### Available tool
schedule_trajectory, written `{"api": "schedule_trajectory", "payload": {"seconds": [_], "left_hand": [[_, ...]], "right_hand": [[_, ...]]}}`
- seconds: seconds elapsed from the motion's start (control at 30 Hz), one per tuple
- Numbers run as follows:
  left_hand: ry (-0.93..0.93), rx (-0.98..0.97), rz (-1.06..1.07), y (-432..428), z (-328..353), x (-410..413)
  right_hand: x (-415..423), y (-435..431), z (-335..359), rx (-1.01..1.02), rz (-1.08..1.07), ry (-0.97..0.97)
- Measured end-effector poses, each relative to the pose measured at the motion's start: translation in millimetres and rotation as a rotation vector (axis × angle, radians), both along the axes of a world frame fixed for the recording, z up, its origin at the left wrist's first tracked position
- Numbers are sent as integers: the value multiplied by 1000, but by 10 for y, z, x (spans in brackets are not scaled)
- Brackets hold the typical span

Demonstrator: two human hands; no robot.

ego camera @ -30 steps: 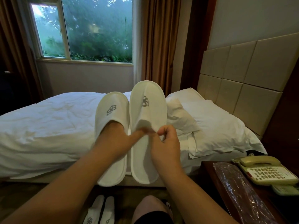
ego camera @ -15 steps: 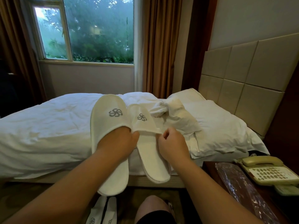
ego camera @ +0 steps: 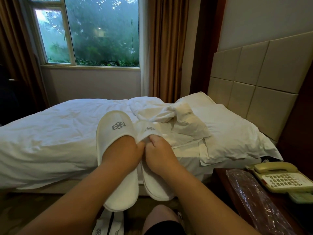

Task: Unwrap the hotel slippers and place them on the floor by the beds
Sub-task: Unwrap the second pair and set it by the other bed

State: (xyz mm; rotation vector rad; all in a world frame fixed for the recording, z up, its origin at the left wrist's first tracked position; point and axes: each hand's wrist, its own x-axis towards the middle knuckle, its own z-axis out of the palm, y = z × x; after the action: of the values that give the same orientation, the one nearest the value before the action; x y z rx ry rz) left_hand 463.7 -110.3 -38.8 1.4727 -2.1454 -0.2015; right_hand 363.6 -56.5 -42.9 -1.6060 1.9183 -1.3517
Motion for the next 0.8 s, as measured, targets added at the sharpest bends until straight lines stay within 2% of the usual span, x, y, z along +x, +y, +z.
{"api": "schedule_trajectory", "payload": {"seconds": [0.1, 0.2, 0.33, 0.4, 0.53, 0.7, 0.73, 0.8], "left_hand": [[21, -113, -74, 51, -10, 47], [53, -99, -116, 87, -55, 49], [179, -122, -181, 82, -50, 98], [202, -114, -237, 75, -8, 123], [117, 24, -413, 68, 88, 197], [-63, 150, -349, -20, 243, 265], [-104, 158, -334, -18, 257, 270], [-189, 187, -321, -2, 268, 284]], "right_hand": [[-130, -30, -52, 119, 68, 172], [-188, -52, -29, 190, 74, 405], [-161, -70, 69, 77, 84, 421], [-166, -70, 87, 137, 48, 438], [-193, -93, 143, 383, -8, 619], [-214, -26, 149, 329, -52, 588], [-226, -50, 157, 374, -62, 583], [-254, -148, 192, 623, -98, 555]]}}
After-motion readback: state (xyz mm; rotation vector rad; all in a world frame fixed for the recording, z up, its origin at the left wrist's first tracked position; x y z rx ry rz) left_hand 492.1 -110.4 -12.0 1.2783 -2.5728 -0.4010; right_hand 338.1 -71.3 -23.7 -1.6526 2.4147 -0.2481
